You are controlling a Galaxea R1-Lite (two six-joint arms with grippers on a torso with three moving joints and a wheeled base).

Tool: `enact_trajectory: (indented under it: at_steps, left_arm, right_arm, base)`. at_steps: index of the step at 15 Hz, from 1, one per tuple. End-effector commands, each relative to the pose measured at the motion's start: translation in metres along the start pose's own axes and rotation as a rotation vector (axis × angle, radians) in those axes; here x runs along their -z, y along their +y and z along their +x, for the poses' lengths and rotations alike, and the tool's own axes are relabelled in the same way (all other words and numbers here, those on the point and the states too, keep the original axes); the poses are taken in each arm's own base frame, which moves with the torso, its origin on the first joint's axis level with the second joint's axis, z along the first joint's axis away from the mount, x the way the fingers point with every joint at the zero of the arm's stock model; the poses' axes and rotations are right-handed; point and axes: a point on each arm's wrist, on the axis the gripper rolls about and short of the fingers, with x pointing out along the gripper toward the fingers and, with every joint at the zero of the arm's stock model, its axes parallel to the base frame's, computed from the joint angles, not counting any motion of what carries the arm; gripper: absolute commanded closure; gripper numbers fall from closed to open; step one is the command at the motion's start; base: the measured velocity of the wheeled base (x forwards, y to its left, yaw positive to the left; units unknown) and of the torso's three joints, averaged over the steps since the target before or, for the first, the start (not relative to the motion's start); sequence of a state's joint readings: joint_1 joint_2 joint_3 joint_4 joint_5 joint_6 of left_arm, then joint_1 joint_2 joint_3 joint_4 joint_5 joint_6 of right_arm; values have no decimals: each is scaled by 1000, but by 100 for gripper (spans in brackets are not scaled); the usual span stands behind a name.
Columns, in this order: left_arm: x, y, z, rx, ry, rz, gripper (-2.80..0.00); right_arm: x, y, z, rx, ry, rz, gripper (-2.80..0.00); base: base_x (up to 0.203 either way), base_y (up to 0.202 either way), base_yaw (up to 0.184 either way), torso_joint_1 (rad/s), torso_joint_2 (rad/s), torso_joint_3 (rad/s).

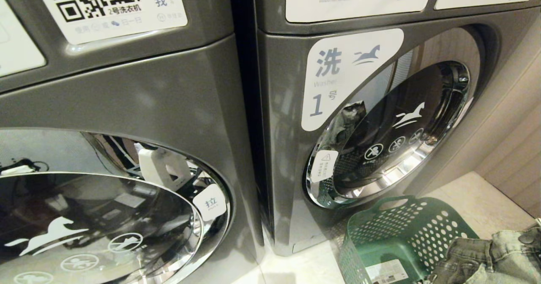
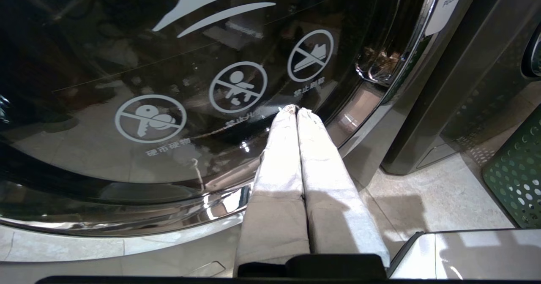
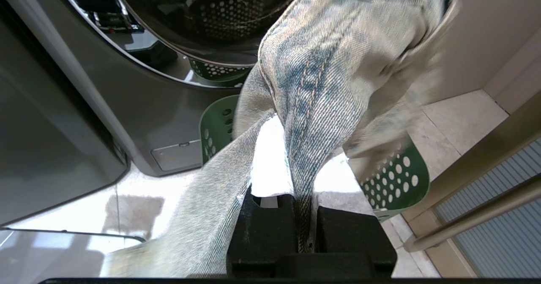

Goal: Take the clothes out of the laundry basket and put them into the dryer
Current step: Put the clothes in the dryer

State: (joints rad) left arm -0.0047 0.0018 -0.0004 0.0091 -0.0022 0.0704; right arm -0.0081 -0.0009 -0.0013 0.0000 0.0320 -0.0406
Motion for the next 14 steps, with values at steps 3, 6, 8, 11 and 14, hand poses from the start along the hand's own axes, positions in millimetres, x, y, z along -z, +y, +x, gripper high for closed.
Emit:
enact_trajectory:
  at_steps: [3,6,8,11,14]
  left_arm:
    - [0,0,0,-1,0,-1,0]
    - [0,0,0,-2,0,-4,0]
    - [0,0,0,-2,-2,-4,0]
    - [0,0,0,-2,-2,-4,0]
    - [0,0,0,-2,-1,-12,0]
  right_arm:
    - [0,0,0,-1,2,-1,0]
    - [0,0,0,-1,1,-1,0]
    - [0,0,0,-1,1,-1,0]
    - [0,0,0,-1,2,-16,0]
    - [0,0,0,-2,2,-13,0]
  base:
    - [0,0,0,0,0,0]
    - [0,0,0,0,0,0]
    - [0,0,0,0,0,0]
    - [0,0,0,0,0,0]
    - [0,0,0,0,0,0]
